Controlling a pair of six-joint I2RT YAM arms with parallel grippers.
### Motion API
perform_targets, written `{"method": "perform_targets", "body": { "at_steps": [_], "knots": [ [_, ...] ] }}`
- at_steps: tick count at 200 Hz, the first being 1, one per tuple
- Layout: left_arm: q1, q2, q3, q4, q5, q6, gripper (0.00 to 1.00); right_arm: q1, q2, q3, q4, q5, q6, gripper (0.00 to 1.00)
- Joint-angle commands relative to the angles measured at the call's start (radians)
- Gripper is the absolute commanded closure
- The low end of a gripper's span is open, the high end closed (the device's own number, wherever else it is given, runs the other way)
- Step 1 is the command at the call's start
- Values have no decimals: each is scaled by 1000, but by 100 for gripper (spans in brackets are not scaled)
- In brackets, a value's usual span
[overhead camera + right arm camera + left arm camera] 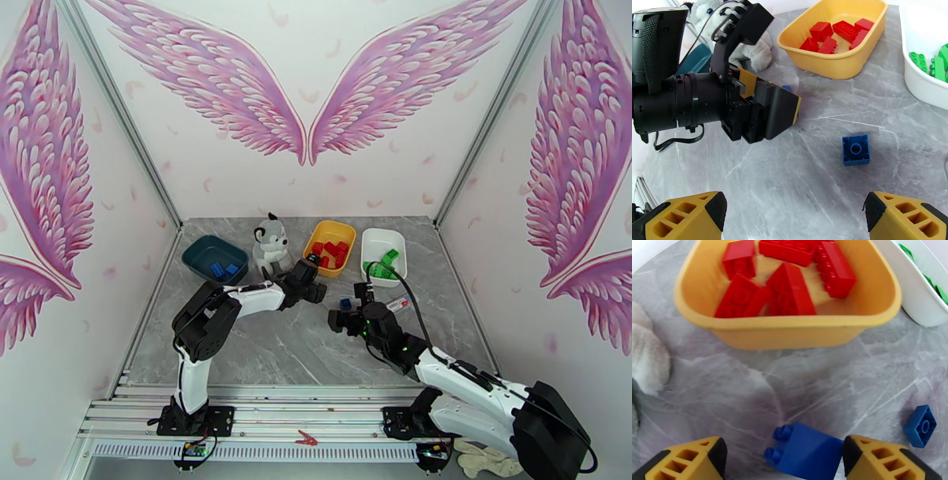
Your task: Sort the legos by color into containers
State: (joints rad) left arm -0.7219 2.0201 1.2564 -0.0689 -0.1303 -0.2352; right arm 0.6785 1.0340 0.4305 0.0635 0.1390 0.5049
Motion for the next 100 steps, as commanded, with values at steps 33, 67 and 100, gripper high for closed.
{"method": "perform_targets", "body": {
  "at_steps": [33, 67, 100],
  "knots": [
    [-3, 32, -14, 9, 48, 13, 24, -8, 11, -18, -11, 14, 16, 1],
    [-6, 20, -39, 29, 34, -3, 31, -8, 25, -15, 1, 7, 21, 1],
    [-13, 28, -21, 29, 31, -1, 25, -8, 41, -14, 10, 2, 23, 1]
  ]
}}
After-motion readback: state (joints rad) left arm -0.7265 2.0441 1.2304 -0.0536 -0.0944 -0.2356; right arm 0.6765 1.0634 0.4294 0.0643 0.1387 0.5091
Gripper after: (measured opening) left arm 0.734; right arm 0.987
